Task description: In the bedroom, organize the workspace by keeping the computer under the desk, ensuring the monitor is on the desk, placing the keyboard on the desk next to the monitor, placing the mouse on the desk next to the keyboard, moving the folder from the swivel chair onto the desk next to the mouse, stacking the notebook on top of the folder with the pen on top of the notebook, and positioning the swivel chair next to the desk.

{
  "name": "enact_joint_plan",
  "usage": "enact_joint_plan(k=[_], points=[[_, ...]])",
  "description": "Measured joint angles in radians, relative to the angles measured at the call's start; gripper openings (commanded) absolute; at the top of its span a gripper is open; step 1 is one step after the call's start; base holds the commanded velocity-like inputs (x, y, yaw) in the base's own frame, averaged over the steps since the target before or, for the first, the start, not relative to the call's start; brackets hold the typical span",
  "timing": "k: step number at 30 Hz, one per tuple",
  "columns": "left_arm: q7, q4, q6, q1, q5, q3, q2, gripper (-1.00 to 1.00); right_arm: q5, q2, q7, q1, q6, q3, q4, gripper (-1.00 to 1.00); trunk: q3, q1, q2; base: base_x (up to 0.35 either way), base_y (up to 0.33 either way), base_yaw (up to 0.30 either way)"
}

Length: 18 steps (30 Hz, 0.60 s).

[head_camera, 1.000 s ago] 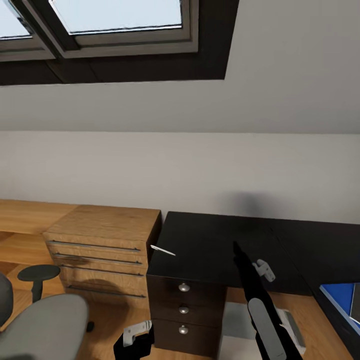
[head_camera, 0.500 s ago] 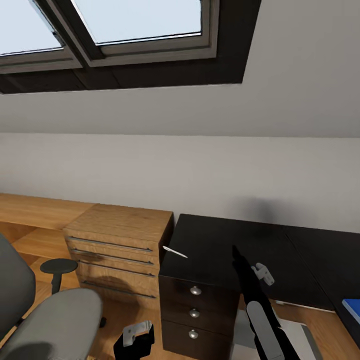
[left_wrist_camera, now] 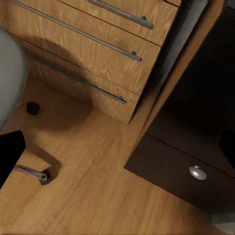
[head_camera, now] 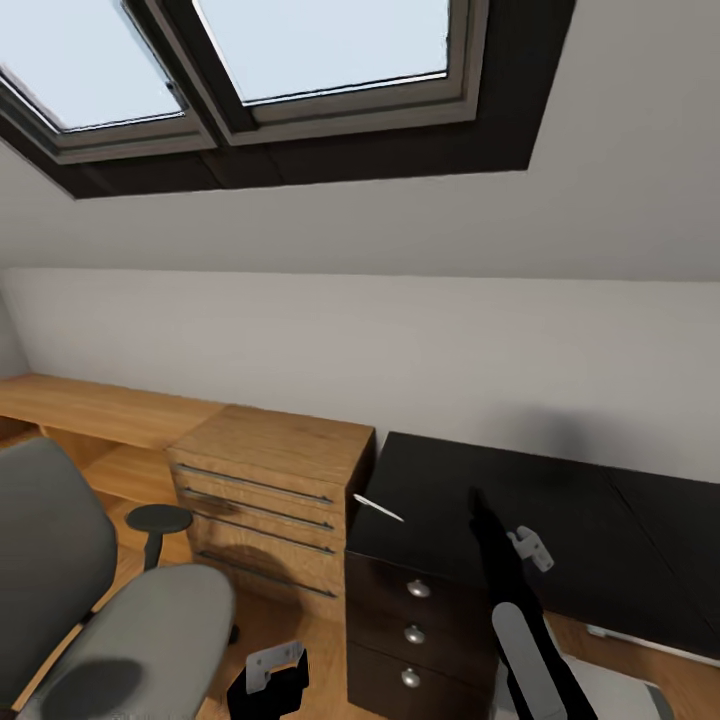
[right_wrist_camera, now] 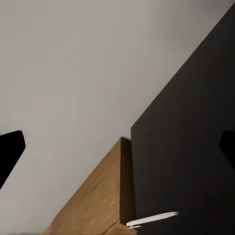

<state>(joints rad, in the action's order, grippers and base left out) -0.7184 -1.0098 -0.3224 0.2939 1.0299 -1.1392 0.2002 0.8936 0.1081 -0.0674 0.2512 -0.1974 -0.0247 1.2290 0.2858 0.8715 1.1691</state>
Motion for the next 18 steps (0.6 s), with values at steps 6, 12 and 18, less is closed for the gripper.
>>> enact_joint_plan(k=[6, 12, 18], points=[[0.000, 0.000, 0.000, 0.000, 0.000, 0.000, 0.000, 1.00, 0.000, 0.000, 0.000, 0.000, -0.001, 0.001, -0.001, 1.00, -0.002, 0.000, 0.000, 0.000, 0.000, 0.269], [0.000, 0.000, 0.000, 0.000, 0.000, 0.000, 0.000, 1.00, -0.001, -0.002, 0.000, 0.000, -0.001, 0.001, -0.001, 1.00, -0.001, 0.000, 0.000, 0.000, 0.000, 0.281], [0.000, 0.000, 0.000, 0.000, 0.000, 0.000, 0.000, 1.00, -0.025, -0.002, 0.000, 0.000, -0.001, 0.002, -0.001, 1.00, 0.002, 0.000, 0.000, 0.000, 0.000, 0.268]])
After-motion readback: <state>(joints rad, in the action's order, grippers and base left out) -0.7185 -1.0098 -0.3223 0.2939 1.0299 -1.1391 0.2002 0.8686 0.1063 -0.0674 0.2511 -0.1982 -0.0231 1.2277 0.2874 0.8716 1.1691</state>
